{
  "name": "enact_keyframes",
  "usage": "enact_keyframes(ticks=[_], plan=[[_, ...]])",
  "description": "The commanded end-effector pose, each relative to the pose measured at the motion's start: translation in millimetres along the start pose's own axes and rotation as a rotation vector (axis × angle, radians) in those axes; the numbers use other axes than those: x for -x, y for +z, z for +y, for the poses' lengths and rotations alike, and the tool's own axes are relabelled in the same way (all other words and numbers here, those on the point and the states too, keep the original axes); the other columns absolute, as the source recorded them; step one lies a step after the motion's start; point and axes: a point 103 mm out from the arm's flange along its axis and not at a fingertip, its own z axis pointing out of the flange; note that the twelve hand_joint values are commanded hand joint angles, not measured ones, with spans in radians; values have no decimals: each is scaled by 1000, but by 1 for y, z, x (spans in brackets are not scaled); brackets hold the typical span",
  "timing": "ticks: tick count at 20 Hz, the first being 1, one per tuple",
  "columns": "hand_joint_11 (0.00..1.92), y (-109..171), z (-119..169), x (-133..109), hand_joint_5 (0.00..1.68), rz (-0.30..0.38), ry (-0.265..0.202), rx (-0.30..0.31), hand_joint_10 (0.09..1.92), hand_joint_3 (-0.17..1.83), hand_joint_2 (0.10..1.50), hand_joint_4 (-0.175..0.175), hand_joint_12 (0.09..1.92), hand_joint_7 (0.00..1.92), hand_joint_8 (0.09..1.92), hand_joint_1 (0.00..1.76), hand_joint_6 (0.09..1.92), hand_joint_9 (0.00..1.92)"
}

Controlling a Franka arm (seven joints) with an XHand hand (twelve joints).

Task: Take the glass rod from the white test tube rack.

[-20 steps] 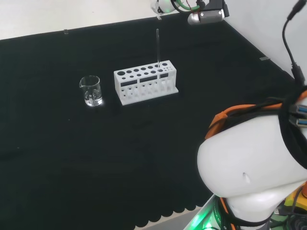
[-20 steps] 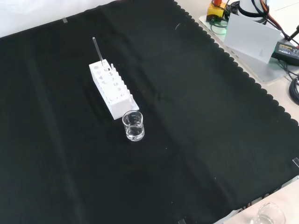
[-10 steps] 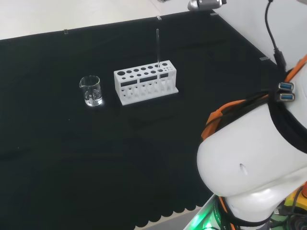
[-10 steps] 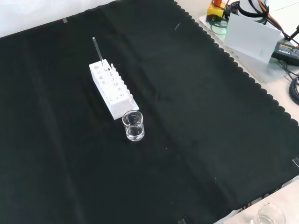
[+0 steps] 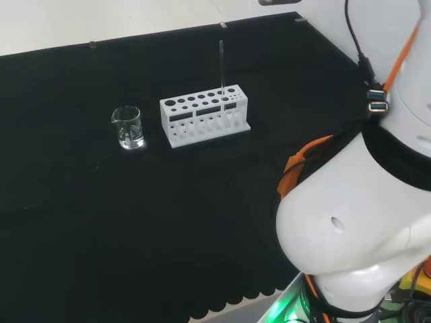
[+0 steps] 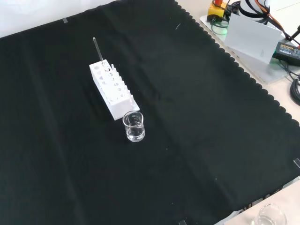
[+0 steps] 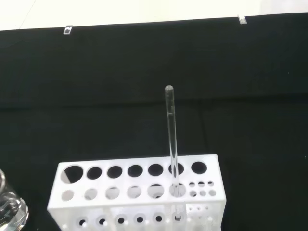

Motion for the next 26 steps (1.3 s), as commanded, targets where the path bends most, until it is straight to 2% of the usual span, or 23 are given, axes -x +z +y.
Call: enact_keyframes(ticks=[1,10,15,26], plan=[[0,16,36,14,130,-6,2,-38,770,424,1045,-44,1090,12,658,429,87,0],[0,53,63,26,240,3,5,-89,823,420,1051,-57,1138,36,681,421,87,0],[0,73,67,28,298,1,6,-123,837,419,1052,-57,1152,48,688,422,87,4],[0,103,80,24,387,3,-3,-146,846,410,1021,-50,1217,121,699,454,94,88]])
